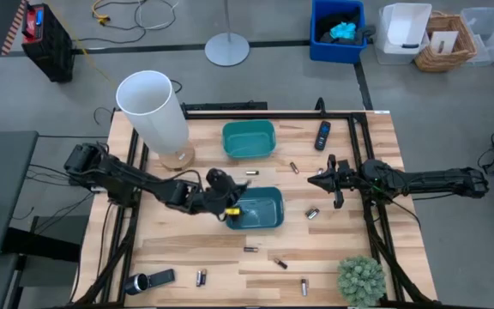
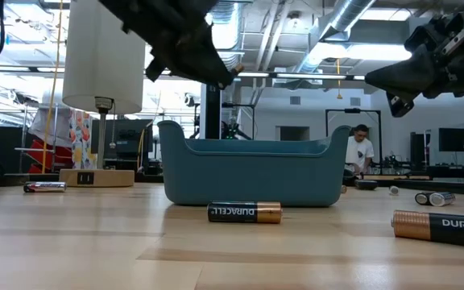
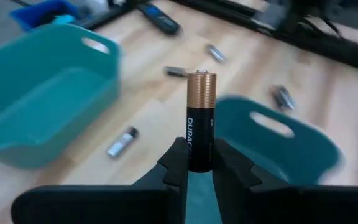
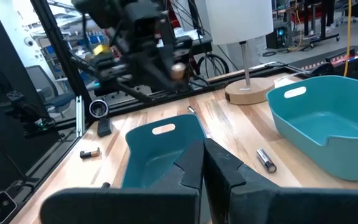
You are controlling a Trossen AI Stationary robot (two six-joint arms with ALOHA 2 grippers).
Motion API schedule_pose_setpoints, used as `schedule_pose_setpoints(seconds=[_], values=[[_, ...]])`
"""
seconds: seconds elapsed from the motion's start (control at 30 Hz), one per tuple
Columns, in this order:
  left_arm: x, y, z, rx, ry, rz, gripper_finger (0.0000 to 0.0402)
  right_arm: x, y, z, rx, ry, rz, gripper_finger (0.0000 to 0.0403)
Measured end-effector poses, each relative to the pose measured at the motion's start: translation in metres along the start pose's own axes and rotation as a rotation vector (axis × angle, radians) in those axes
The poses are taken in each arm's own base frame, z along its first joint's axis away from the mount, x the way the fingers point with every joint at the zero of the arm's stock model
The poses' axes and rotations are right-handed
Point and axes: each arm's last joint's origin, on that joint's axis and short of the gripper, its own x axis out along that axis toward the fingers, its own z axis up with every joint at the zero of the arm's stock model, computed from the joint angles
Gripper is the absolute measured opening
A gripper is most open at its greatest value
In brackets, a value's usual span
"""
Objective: Sort batteries
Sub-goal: Put the black battery into the green bin
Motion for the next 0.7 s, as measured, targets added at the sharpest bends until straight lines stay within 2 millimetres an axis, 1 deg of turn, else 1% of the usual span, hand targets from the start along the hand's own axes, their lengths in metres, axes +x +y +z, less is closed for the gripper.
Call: schedule_pose_setpoints(seconds=[0.1, 0.23, 0.33, 0.5, 0.7], values=[[0.011, 0.012, 0.005, -0.035, -0.02, 0.076, 0.0042, 0.0, 0.0, 0.0, 0.002, 0.002, -0.001, 0.0031], [0.03, 0.03, 0.016, -0.089, -0.044, 0.119, 0.0042, 0.0, 0.0, 0.0, 0.002, 0.002, -0.001, 0.0031], [0.041, 0.046, 0.018, -0.1, -0.028, 0.169, 0.0042, 0.0, 0.0, 0.0, 0.002, 0.002, 0.0, 0.0031], [0.053, 0.066, 0.026, -0.154, -0.043, 0.233, 0.0042, 0.0, 0.0, 0.0, 0.001, 0.001, 0.0, 0.0031], [0.068, 0.087, 0.028, -0.203, -0.044, 0.305, 0.0042, 0.0, 0.0, 0.0, 0.001, 0.002, 0.0, 0.0031]])
